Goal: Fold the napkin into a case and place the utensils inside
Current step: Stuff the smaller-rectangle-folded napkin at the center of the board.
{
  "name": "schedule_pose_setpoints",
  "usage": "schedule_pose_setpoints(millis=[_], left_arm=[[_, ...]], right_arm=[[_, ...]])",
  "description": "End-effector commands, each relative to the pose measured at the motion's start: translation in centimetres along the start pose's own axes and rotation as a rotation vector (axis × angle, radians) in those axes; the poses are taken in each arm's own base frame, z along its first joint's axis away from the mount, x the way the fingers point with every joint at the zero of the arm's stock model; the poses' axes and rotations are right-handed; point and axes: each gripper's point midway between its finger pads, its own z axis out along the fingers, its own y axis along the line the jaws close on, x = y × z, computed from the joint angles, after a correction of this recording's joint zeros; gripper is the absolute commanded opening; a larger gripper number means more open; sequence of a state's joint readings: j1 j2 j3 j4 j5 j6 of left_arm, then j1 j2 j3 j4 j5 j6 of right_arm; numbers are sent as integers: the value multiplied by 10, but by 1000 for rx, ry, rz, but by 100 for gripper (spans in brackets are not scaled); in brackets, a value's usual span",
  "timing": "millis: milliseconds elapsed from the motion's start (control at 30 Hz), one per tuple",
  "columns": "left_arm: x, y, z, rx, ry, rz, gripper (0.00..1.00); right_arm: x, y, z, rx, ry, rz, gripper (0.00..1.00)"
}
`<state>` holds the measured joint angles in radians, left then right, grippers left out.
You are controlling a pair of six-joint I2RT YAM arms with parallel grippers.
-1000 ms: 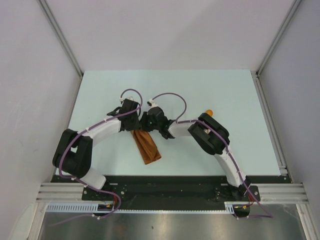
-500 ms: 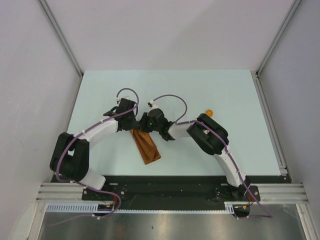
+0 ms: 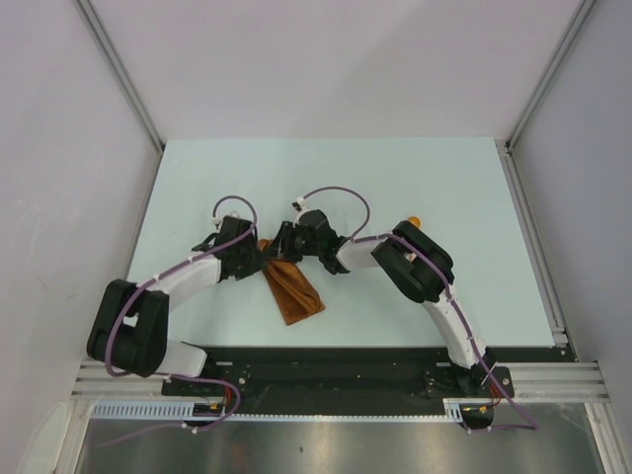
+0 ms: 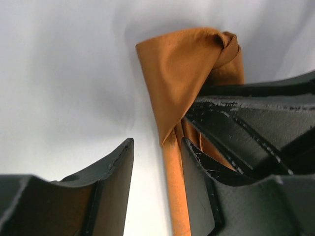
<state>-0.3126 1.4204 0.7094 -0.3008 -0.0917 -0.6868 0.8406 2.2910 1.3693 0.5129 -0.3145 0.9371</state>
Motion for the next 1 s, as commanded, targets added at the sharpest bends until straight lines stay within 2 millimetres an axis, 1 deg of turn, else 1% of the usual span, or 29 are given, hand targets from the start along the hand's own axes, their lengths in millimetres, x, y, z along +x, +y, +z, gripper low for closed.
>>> schedule_pose_setpoints(millis=[0, 33, 67, 100, 233, 300, 333, 400, 433, 533, 633, 733, 767, 800, 833, 867, 967], left_arm=[[-22, -17, -22, 130, -136, -114, 48], [-26, -15, -24, 133, -153, -134, 49], [-25, -11, -26, 131, -163, -140, 49], [-32, -9, -32, 137, -195, -155, 49], [-39, -3, -40, 162, -218, -199, 49], [-41, 0, -39, 162, -209, -216, 49], [-39, 1, -38, 164, -195, -218, 49], [-40, 3, -35, 166, -183, -229, 49], [-37, 1, -33, 174, -159, -229, 48], [-40, 0, -31, 175, -154, -225, 46], [-38, -1, -27, 174, -137, -223, 43], [-38, 0, -25, 168, -130, -226, 40], [-40, -1, -25, 168, -134, -225, 40], [-42, -2, -26, 170, -139, -225, 40], [-43, -2, -26, 168, -139, -226, 40], [-44, -3, -26, 169, -143, -227, 39], [-49, -4, -26, 159, -144, -218, 38]], right_arm=[[-8, 30, -10, -101, 3, 3, 36], [-9, 34, -12, -109, 2, 5, 37], [-6, 35, -13, -114, 11, 7, 39], [-9, 36, -14, -117, 8, 10, 42], [-10, 38, -19, -132, 14, 17, 46], [-14, 41, -22, -140, 8, 16, 47], [-15, 40, -23, -142, 11, 20, 47], [-15, 40, -25, -147, 19, 23, 48], [-14, 39, -25, -145, 22, 24, 48], [-12, 38, -29, -153, 26, 21, 49], [-12, 35, -31, -148, 26, 24, 48], [-11, 31, -30, -150, 23, 30, 39], [-11, 30, -29, -150, 25, 31, 33], [-7, 24, -27, -139, 32, 36, 30], [-6, 23, -26, -143, 35, 37, 26], [-7, 23, -26, -153, 31, 37, 18], [-5, 17, -19, -144, 38, 43, 14]])
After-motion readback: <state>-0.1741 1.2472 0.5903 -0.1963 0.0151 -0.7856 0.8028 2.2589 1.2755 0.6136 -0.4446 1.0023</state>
